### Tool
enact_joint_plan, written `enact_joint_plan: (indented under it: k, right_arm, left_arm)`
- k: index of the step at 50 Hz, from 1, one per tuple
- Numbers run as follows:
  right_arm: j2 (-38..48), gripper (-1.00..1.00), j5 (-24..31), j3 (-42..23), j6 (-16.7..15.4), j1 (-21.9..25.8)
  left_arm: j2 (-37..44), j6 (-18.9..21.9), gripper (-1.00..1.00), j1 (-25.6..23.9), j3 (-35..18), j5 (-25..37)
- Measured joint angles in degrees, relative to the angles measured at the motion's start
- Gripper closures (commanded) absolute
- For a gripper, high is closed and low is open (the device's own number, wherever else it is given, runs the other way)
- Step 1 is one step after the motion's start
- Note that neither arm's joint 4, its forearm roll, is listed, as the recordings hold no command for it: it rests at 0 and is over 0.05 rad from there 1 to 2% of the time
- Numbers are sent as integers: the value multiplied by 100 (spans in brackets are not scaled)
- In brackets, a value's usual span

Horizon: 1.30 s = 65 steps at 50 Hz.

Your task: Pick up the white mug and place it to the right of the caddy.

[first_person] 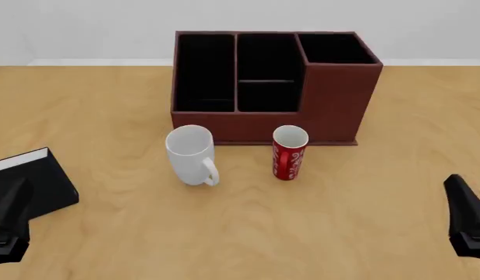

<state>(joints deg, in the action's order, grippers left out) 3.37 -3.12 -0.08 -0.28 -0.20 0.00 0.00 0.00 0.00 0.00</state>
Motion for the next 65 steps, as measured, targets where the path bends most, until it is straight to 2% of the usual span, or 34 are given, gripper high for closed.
enact_joint_plan:
  k: [37, 56, 65]
  right_arm:
    - [-266, -100, 286, -21, -96, 120]
    - [-320, -100, 1302, -1126, -309, 452]
    - [41, -100, 1475, -1592, -481, 739]
  left_arm:
    - [0, 0, -100, 0, 0, 0]
    - [0, 0, -100, 0, 0, 0]
    - [0, 0, -100, 0, 0, 0]
